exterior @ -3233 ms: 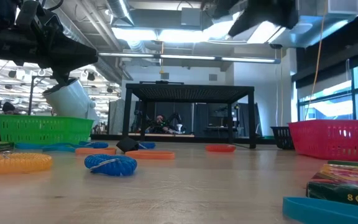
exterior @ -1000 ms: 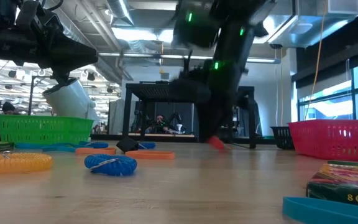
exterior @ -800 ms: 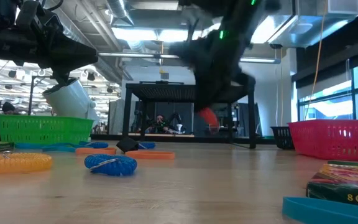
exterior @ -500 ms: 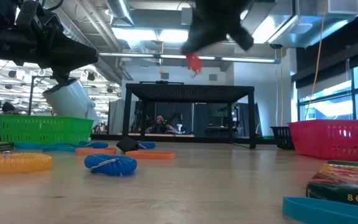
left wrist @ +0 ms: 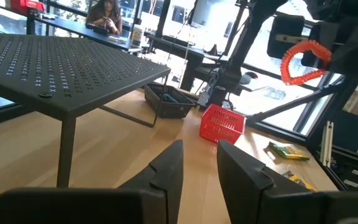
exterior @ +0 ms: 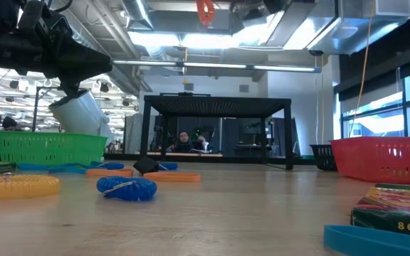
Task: Pick & Place Office Desk Supplies
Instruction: Put the orange spring keychain into the orange bin
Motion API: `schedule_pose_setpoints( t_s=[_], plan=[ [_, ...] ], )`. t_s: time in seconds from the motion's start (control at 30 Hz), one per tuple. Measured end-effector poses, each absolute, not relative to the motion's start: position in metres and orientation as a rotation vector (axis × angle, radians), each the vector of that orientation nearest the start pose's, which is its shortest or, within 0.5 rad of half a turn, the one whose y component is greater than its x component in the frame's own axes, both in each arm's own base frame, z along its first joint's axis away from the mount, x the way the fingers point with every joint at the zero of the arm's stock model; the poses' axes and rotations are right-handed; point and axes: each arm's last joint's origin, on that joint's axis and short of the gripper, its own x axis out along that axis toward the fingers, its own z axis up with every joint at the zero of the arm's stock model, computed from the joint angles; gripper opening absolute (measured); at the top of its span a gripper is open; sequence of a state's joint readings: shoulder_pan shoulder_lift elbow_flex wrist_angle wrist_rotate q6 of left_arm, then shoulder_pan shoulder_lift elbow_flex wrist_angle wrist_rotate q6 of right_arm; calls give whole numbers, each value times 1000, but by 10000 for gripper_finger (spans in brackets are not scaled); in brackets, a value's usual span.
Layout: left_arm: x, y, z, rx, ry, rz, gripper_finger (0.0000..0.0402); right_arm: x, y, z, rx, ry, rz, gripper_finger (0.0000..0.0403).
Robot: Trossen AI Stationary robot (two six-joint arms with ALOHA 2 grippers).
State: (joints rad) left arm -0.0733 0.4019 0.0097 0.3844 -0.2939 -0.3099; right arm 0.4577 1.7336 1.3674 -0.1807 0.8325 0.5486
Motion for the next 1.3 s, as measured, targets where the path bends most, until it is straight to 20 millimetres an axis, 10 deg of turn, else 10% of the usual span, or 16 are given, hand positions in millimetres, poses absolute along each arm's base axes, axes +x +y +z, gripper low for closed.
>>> schedule_pose_setpoints(
  t_s=[0.3, 0.63, 0.93, 1.3],
  plan=[
    [122, -1, 168, -308, -27, 220, 91, 347, 161, 288, 272, 418, -339, 18],
    [122, -1, 168, -307, -27, 220, 91, 284, 140, 301, 404, 727, -490, 18],
    [122, -1, 168, -307, -27, 220, 91, 234, 130, 281, 487, 1088, -905, 18],
    [122, -1, 168, -307, -27, 220, 91, 225, 118, 233, 515, 1226, -1019, 18]
  ],
)
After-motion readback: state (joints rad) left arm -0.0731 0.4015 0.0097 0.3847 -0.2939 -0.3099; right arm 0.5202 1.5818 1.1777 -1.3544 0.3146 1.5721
